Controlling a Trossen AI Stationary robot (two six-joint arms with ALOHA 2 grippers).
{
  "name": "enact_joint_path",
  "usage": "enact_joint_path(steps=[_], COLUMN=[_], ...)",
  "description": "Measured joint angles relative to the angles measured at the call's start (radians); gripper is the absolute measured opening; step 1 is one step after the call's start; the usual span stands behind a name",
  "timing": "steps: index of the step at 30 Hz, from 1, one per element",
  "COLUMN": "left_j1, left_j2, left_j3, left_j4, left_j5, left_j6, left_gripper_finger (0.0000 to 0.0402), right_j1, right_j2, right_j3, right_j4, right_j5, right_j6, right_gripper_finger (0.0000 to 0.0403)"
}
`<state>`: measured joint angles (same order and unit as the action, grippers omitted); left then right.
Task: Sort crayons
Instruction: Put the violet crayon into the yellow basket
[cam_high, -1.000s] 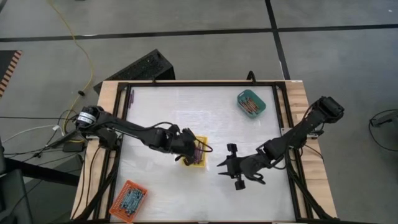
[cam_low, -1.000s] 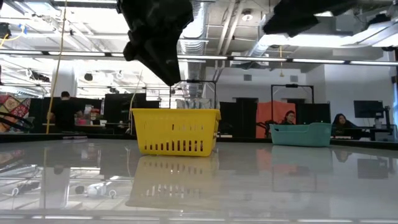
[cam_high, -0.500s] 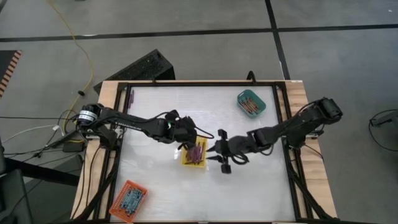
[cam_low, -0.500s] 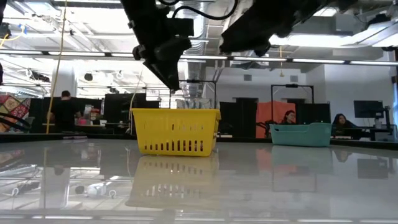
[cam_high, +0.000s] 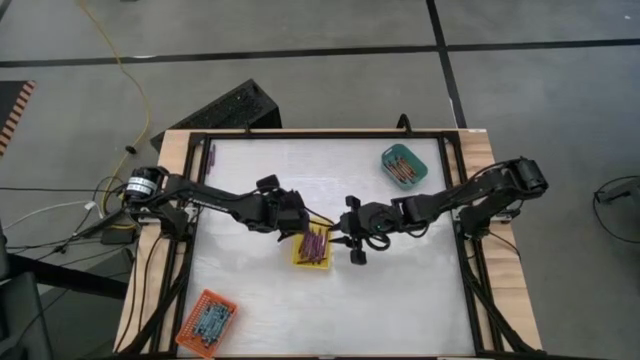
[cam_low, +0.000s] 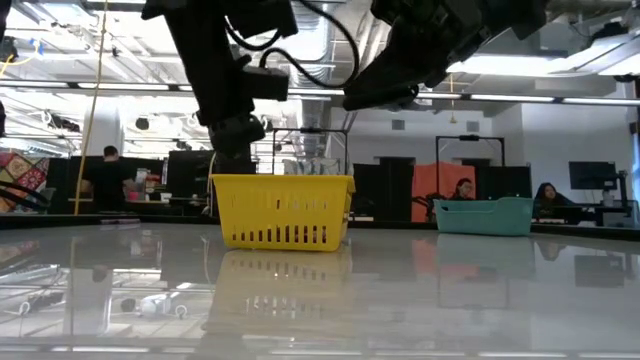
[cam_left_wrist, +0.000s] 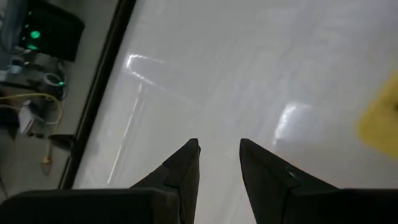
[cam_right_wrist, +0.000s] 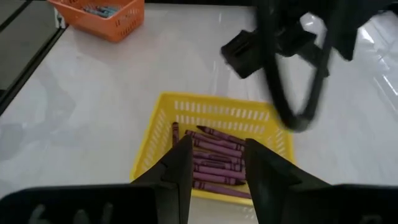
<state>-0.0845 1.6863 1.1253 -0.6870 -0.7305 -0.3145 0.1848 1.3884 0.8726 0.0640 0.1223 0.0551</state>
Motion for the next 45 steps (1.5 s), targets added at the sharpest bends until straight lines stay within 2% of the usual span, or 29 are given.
enact_joint_path(steps=[5, 10, 12, 15, 16, 17, 19, 22, 23, 27, 34, 39, 45], left_j1=[0.026, 0.059, 0.073, 0.106, 0.125, 0.15, 0.213, 0.343, 0.388, 0.565, 0.815, 0.92, 0.974], left_j2=[0.0, 0.0, 0.0, 0.0, 0.0, 0.0, 0.0, 0.0, 0.0, 0.0, 0.0, 0.041, 0.233], left_j3=[-0.009, -0.009, -0.009, -0.009, -0.009, -0.009, -0.008, 0.026, 0.039, 0.096, 0.118, 0.124, 0.123], left_j4=[-0.003, -0.015, -0.005, 0.004, -0.011, -0.021, -0.028, -0.118, -0.163, -0.331, -0.363, -0.518, -0.734], left_j5=[-0.016, -0.022, -0.061, -0.197, -0.208, -0.196, -0.104, 0.054, 0.072, 0.043, 0.132, 0.143, 0.15], left_j6=[0.018, 0.216, 0.295, 0.379, 0.432, 0.498, 0.59, 0.588, 0.582, 0.6, 0.763, 0.692, 0.622], left_gripper_finger=[0.0105, 0.0105, 0.0105, 0.0104, 0.0102, 0.01, 0.0096, 0.0094, 0.0094, 0.0097, 0.01, 0.01, 0.01], right_j1=[-0.005, -0.001, -0.001, -0.001, 0.001, 0.004, 0.007, 0.013, 0.017, 0.034, 0.066, 0.08, 0.081], right_j2=[0.0, 0.0, 0.0, -0.002, -0.002, -0.002, -0.002, -0.001, -0.001, 0.0, 0.0, 0.0, 0.0], right_j3=[0.0, 0.0, 0.0, 0.0, 0.0, 0.0, 0.0, 0.0, 0.0, 0.0, 0.0, 0.0, 0.0], right_j4=[-0.026, -0.037, -0.037, -0.044, -0.046, -0.048, -0.049, -0.054, -0.057, -0.069, -0.098, -0.096, -0.065], right_j5=[0.003, 0.004, 0.004, 0.004, 0.005, 0.009, 0.011, 0.011, 0.011, 0.01, 0.01, 0.01, 0.01], right_j6=[-0.001, -0.004, -0.004, -0.01, -0.017, -0.028, -0.051, -0.08, -0.085, -0.112, -0.116, -0.116, -0.108], right_gripper_finger=[0.0138, 0.0138, 0.0138, 0.0138, 0.0138, 0.0138, 0.0138, 0.0138, 0.0138, 0.0138, 0.0138, 0.0138, 0.0138])
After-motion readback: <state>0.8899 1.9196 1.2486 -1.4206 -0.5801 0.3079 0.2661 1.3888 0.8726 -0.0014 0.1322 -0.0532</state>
